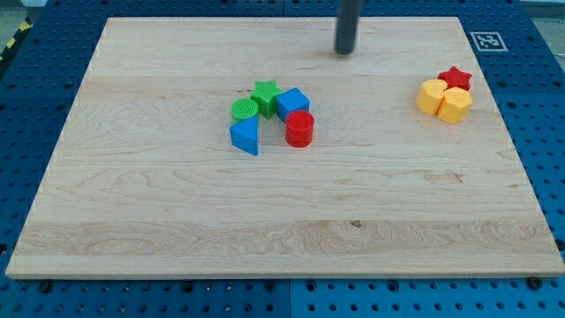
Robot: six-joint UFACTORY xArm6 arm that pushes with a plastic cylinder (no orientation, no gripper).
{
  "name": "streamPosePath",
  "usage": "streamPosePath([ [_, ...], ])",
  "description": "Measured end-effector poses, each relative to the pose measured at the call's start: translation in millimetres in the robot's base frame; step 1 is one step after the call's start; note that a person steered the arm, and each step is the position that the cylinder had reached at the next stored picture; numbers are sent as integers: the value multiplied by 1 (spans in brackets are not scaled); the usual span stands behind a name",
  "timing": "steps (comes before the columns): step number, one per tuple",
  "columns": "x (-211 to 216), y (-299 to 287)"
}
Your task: Push the group of blocks down a bit
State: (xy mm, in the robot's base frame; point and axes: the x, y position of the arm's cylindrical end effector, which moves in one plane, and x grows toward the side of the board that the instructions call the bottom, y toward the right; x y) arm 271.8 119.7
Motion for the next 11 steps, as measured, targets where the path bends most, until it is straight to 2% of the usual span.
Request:
streamPosePath([
  [1, 0, 79],
  [2, 14, 125],
  [3, 39, 125],
  [11, 96, 139],
])
